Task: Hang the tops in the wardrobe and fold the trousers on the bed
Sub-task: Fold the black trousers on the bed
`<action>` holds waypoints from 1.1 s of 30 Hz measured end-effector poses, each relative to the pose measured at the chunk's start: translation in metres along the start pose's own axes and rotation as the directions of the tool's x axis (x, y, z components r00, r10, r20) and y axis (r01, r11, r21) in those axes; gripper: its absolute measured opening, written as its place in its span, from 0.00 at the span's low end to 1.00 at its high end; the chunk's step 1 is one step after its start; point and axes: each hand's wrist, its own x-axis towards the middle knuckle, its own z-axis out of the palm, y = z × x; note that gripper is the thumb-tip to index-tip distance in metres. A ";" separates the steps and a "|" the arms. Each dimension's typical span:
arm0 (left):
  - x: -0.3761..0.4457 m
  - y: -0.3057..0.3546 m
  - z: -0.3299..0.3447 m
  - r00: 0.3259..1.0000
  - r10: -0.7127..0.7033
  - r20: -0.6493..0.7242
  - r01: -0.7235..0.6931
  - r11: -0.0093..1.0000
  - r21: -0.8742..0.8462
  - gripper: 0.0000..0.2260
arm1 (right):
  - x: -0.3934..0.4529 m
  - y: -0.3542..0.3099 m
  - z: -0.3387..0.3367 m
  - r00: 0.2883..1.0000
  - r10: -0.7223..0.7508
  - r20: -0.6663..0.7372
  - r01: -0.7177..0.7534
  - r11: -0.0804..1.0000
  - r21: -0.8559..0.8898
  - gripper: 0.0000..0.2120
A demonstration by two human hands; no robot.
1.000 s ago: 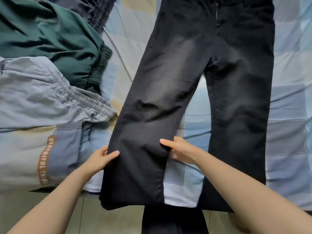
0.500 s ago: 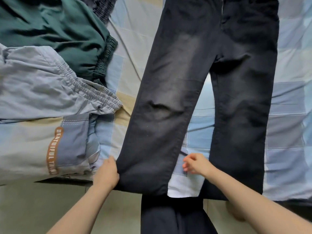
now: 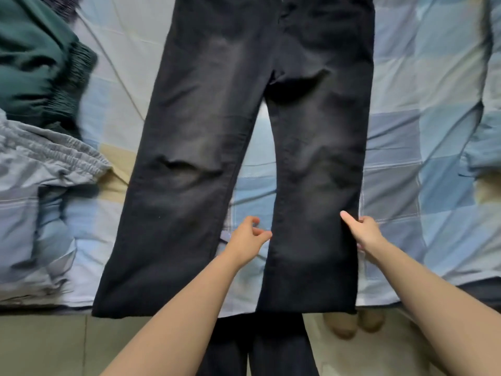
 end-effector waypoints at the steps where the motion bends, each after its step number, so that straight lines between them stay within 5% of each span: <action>1: 0.002 0.002 0.011 1.000 -0.021 0.012 0.021 0.998 -0.057 0.16 | -0.005 0.002 -0.004 0.995 -0.068 0.077 0.063 0.996 0.059 0.08; 5: 0.002 0.003 0.043 0.998 -0.059 0.027 0.055 0.990 0.132 0.07 | -0.011 0.026 -0.040 0.953 -0.287 0.100 0.282 0.957 0.061 0.04; 7: -0.004 0.009 0.048 0.995 -0.093 0.038 0.071 0.919 0.387 0.07 | -0.002 0.046 -0.057 0.967 -0.187 0.176 0.205 0.974 -0.092 0.04; 9: -0.012 0.019 0.046 0.993 -0.109 0.050 0.046 0.727 0.685 0.02 | 0.014 0.058 -0.063 0.951 0.023 0.308 0.061 0.964 -0.260 0.08; 11: -0.009 0.032 0.042 0.991 -0.130 0.002 0.072 0.560 0.825 0.11 | 0.035 0.045 -0.068 0.953 0.083 0.291 -0.022 0.978 -0.206 0.07; 18: 0.056 0.129 0.022 0.985 0.140 -0.104 -0.066 0.852 0.520 0.09 | 0.108 -0.080 -0.067 0.976 -0.139 0.169 0.114 0.982 0.150 0.22; 22: 0.098 0.183 0.014 0.976 0.167 -0.137 -0.132 0.964 0.230 0.08 | 0.123 -0.138 -0.055 0.958 -0.137 0.251 0.073 0.967 0.246 0.26; 24: 0.107 0.209 0.011 0.975 0.166 -0.147 -0.158 0.985 0.065 0.09 | 0.117 -0.159 -0.048 0.938 -0.244 0.248 0.171 0.945 0.280 0.28; 27: 0.115 0.245 -0.002 0.983 0.126 -0.130 -0.152 0.963 -0.223 0.11 | 0.088 -0.188 -0.026 0.790 -0.575 0.212 0.544 0.817 0.189 0.36; 30: 0.123 0.265 -0.027 0.981 0.126 -0.146 -0.176 0.892 -0.416 0.15 | 0.041 -0.206 0.001 0.591 -0.732 0.338 0.761 0.645 0.065 0.36; 33: 0.135 0.269 -0.060 0.946 0.131 -0.297 -0.206 0.949 -0.239 0.16 | 0.012 -0.217 0.028 0.442 -0.700 0.561 0.875 0.474 -0.099 0.34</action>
